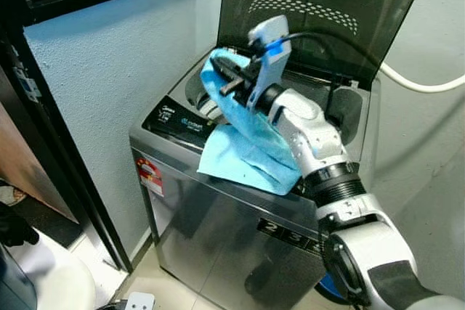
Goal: Clothes washing
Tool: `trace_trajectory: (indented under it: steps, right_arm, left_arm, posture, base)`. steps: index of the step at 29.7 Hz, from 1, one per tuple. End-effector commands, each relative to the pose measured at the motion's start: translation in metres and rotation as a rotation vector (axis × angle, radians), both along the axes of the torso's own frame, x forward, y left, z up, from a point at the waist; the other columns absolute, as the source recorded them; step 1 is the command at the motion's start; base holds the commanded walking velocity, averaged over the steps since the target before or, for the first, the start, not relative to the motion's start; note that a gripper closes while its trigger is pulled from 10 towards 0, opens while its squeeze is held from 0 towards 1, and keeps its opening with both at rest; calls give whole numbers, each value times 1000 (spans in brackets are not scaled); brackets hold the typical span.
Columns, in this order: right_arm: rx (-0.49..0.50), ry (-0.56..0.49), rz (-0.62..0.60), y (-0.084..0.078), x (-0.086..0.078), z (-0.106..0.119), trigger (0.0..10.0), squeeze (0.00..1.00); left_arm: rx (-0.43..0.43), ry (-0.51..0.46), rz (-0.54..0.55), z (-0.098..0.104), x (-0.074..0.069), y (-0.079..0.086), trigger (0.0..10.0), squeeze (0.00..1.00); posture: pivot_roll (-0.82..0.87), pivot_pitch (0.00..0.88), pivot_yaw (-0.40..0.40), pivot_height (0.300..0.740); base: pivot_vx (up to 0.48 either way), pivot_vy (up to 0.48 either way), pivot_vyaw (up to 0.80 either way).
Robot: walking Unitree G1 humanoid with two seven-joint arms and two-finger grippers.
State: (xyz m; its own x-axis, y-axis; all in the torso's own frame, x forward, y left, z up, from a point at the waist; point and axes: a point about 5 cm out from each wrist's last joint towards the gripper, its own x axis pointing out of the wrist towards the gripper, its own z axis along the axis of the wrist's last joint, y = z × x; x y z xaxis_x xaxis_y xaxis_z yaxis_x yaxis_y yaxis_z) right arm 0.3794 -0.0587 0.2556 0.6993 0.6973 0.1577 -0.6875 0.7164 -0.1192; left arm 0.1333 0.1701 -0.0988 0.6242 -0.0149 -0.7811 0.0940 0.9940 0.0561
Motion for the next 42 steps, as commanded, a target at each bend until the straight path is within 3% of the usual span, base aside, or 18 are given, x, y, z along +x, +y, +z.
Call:
trace_trajectory:
  steps: [1, 9, 21, 23, 25, 29, 32, 36, 42]
  right_arm:
    - [-28, -1, -5, 2, -1, -2, 10000, 0]
    - [-219, -8, -160, -14, 10, -16, 10000, 0]
    - [-151, 24, -209, -26, 14, -10, 10000, 0]
    - [-114, 25, -238, -32, 17, -5, 10000, 0]
    - [25, 0, -328, -49, 23, 16, 10000, 0]
    - [119, -49, -380, -58, 26, 36, 10000, 0]
    - [135, -93, -411, -59, 27, 46, 10000, 0]
    - [145, -228, -523, -57, 29, 77, 10000, 0]
    - [91, -289, -527, -49, 28, 85, 10000, 0]
  left_arm:
    - [-4, 52, -8, -5, -13, 0, 10000, 0]
    - [-3, 52, -12, -5, -14, 1, 10000, 0]
    - [-9, 57, 10, -6, -17, 2, 10000, 0]
    - [-11, 58, 10, -6, -17, 2, 10000, 0]
    - [-17, 60, 11, -6, -18, 2, 10000, 0]
    - [-22, 65, 12, -7, -19, 1, 10000, 0]
    - [-24, 67, 10, -7, -19, 1, 10000, 0]
    - [-25, 76, 12, -8, -21, -1, 10000, 0]
    - [-24, 86, 17, -9, -22, -2, 10000, 0]
  posture:
    - [161, 0, -70, 740]
    - [161, 0, -68, 740]
    - [166, 0, -69, 740]
    - [167, 0, -69, 740]
    - [164, 0, -72, 740]
    - [163, 0, -73, 740]
    - [163, 0, -79, 740]
    - [167, 0, -91, 740]
    - [176, 0, -103, 740]
  base:
    - [322, 0, 0]
    - [335, 0, 0]
    - [184, 0, 0]
    - [0, 0, 0]
    - [0, 0, 0]
    - [0, 0, 0]
    - [0, 0, 0]
    - [0, 0, 0]
    - [0, 0, 0]
